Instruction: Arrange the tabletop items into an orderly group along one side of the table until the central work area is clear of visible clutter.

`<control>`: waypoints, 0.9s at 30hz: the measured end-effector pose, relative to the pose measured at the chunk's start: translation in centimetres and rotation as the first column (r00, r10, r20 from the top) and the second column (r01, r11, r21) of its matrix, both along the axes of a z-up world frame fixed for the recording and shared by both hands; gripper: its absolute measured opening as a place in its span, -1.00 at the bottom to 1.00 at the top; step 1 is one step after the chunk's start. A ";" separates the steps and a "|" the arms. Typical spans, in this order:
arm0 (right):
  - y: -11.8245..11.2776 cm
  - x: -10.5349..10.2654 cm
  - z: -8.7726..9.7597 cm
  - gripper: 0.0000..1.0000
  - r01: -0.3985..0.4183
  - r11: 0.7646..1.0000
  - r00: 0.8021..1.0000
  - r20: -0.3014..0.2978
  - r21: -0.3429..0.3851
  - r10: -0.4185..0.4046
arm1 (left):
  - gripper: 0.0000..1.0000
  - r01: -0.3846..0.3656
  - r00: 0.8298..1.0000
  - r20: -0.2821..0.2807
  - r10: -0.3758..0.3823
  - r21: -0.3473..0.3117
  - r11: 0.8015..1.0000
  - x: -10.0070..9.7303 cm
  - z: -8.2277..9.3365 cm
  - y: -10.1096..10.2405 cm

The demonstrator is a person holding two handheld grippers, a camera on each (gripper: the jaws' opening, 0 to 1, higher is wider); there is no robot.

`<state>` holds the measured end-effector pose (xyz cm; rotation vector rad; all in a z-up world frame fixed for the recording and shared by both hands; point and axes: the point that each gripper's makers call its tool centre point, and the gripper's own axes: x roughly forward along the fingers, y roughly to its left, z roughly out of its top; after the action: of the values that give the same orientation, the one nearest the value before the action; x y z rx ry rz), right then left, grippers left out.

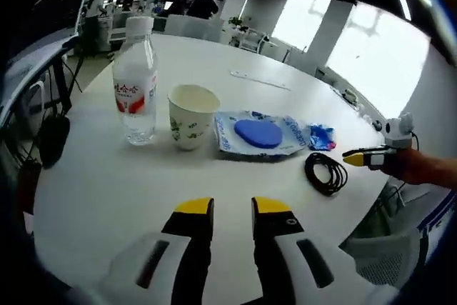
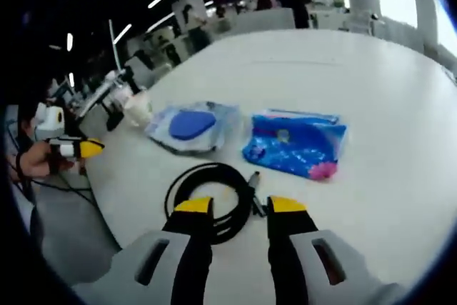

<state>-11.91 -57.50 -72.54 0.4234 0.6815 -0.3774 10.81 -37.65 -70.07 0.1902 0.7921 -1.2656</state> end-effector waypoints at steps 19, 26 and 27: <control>5.3 0.2 1.3 -0.22 -0.031 0.999 0.999 0.018 -0.013 0.032 | -0.40 0.010 0.994 0.112 -0.011 0.012 1.000 0.6 0.7 4.6; 6.3 0.0 1.4 -0.21 -0.016 1.000 1.000 0.019 -0.001 0.016 | -0.37 0.003 0.987 0.162 -0.011 0.044 0.999 0.6 0.0 6.0; 6.4 0.0 1.5 -0.20 -0.013 1.000 1.000 0.018 0.000 0.013 | -0.36 0.005 0.987 0.163 -0.012 0.042 0.999 0.6 0.1 6.0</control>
<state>-11.94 -51.09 -71.06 0.4220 0.6667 -0.3607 11.44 -31.67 -69.95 0.3269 0.6769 -1.2252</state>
